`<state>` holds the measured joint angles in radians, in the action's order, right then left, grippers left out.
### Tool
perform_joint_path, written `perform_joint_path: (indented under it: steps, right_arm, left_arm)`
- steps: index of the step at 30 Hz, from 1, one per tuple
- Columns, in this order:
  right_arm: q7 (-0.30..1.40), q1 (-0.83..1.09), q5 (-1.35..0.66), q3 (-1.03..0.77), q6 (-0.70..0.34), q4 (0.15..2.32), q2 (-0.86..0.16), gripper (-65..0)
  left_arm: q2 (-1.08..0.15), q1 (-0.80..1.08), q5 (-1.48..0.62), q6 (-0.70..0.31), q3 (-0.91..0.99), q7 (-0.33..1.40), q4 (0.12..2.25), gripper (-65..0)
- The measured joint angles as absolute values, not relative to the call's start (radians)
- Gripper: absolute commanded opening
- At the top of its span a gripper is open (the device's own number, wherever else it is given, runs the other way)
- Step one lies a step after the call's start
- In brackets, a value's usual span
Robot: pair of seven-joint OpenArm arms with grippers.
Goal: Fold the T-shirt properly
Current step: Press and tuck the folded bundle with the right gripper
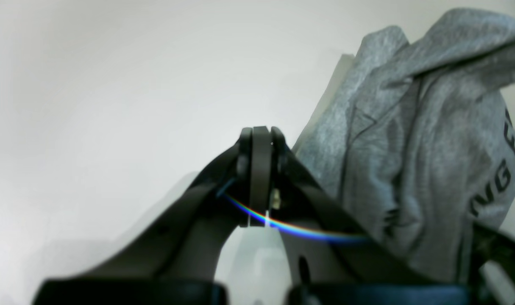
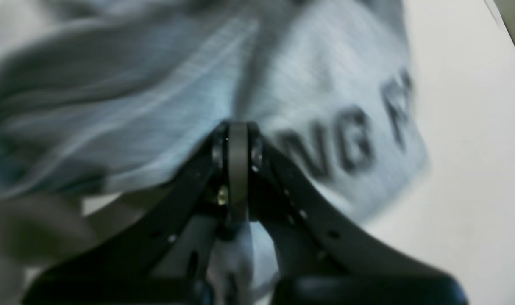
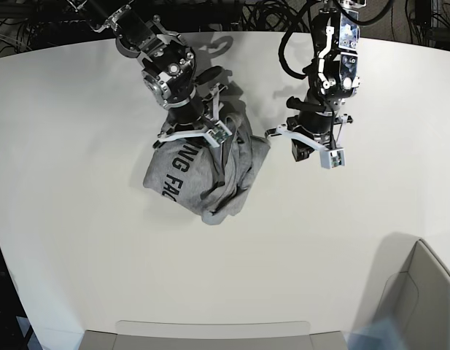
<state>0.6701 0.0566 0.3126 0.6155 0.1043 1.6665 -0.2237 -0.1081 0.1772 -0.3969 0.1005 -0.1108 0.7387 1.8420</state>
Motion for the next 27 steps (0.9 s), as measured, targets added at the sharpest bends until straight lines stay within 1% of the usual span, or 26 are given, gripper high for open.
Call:
perform_joint_path:
  steps: [3,9,14,16,18,23,25,27]
  right_arm:
    - [0.662,0.034,0.305,0.688,0.097,1.670,-0.221,-65.0]
    - [0.668,-0.052,0.305,0.739,0.097,1.656,-0.226,-65.0]
    - [0.660,-0.213,0.305,0.785,0.096,1.457,-0.136,-65.0]
    - [0.669,-0.247,0.305,0.802,0.094,1.426,-0.113,-65.0]
    - [0.669,-0.250,0.306,0.804,0.097,1.468,-0.105,-65.0]
    - [0.656,-0.204,0.313,0.796,0.102,1.678,-0.113,-65.0]
    - [0.645,-0.162,0.293,0.754,0.083,1.726,-0.141,-65.0]
    - [0.665,-0.120,0.299,0.692,0.094,1.727,-0.179,-65.0]
  left_arm:
    - [-0.109,0.178,-0.397,0.101,-0.110,0.736,1.842,-65.0]
    - [-0.108,0.177,-0.397,0.101,-0.110,0.736,1.842,-65.0]
    - [-0.108,0.177,-0.397,0.101,-0.109,0.740,1.842,-65.0]
    - [-0.105,0.177,-0.396,0.101,-0.109,0.736,1.842,-65.0]
    - [-0.105,0.178,-0.397,0.101,-0.109,0.736,1.842,-65.0]
    - [-0.109,0.178,-0.400,0.101,-0.109,0.739,1.841,-65.0]
    - [-0.107,0.178,-0.401,0.101,-0.109,0.736,1.841,-65.0]
    - [-0.109,0.178,-0.399,0.102,-0.109,0.738,1.840,-65.0]
